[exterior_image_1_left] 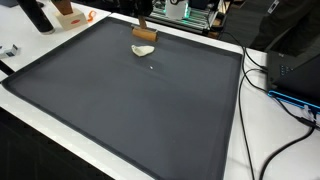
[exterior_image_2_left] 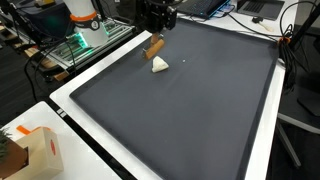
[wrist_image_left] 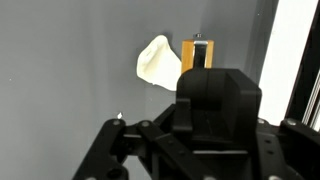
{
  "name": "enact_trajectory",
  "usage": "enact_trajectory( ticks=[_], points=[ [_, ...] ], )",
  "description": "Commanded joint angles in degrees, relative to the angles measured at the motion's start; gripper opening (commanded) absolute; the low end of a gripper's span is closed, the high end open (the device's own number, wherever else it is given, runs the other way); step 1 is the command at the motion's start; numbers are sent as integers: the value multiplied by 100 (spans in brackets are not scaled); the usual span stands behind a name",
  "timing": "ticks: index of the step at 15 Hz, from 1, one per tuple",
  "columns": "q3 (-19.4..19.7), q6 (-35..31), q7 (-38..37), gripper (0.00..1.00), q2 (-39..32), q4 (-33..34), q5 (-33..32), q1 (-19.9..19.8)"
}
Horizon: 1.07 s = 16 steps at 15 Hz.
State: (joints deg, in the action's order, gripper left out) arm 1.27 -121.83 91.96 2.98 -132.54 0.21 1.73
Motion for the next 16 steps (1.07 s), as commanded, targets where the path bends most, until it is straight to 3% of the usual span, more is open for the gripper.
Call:
enact_trajectory(
  ticks=[1,16],
  points=[
    [-29,-413,239,21,-169,-187,-120,-44],
    [-54,-1692,266,21,-427,-509,-520,-96]
  ],
)
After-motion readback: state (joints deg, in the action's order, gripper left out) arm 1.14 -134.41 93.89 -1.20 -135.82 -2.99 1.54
